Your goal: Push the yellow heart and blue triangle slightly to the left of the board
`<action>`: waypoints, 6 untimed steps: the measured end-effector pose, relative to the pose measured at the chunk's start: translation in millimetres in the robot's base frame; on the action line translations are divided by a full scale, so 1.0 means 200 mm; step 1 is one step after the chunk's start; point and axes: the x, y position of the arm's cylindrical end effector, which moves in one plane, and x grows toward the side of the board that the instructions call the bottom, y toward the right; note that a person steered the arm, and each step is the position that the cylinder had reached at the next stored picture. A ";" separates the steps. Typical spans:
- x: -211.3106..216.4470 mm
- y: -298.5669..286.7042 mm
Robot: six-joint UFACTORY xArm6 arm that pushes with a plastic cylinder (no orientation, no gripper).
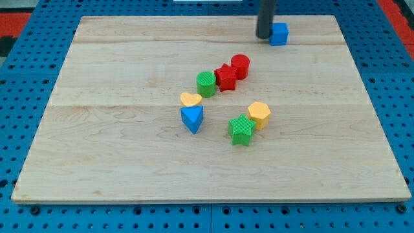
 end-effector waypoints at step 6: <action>0.88 -0.84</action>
